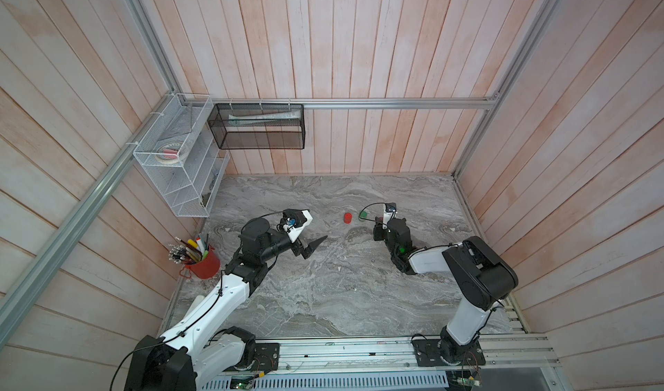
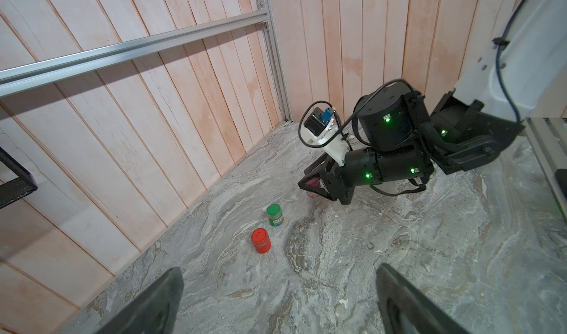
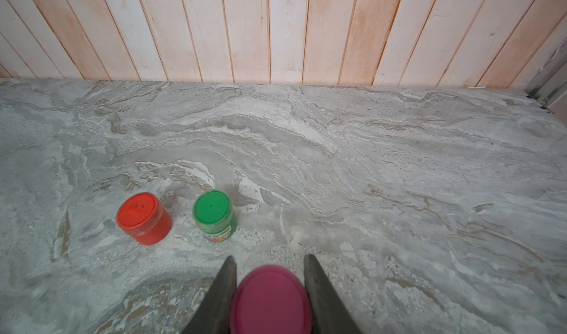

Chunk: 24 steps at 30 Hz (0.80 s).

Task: Close the paint jar lid
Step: Place the paint jar at the center of the board.

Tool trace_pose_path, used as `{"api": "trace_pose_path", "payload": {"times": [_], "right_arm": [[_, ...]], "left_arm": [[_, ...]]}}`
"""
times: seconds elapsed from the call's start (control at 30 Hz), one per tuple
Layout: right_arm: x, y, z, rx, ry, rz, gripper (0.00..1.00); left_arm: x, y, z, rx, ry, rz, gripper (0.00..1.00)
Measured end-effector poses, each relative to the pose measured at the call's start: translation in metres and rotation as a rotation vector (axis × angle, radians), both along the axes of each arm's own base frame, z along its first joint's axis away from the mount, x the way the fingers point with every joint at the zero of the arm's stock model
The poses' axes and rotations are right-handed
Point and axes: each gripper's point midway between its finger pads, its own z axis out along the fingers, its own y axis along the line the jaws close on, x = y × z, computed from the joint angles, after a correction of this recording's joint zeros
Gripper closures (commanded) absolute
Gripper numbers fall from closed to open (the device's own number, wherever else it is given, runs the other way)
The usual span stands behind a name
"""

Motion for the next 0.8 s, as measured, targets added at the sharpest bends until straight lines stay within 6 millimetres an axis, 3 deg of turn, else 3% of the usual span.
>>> {"api": "trace_pose_path", "payload": {"times": [0.2,0.47,0.7,0.8], "right_arm": [[0.006,0.005,-0.021,0.016,0.042,0.0,0.88],[0.014,0.01,-0.017,0.067,0.047,-0.002,0.85],[0.009,0.011,-0.043,0.076,0.117,0.0,0.85],[0.009,0.012,-0.044,0.08,0.119,0.002,0.82]], "left_arm": [[0.0,0.0,0.0,-0.002,-0.005,0.0,0.0],[0.0,0.0,0.0,-0.003,-0.009,0.0,0.0],[0.0,0.0,0.003,-0.008,-0.021,0.0,0.0],[0.0,0.0,0.003,-0.009,-0.021,0.0,0.0]]}}
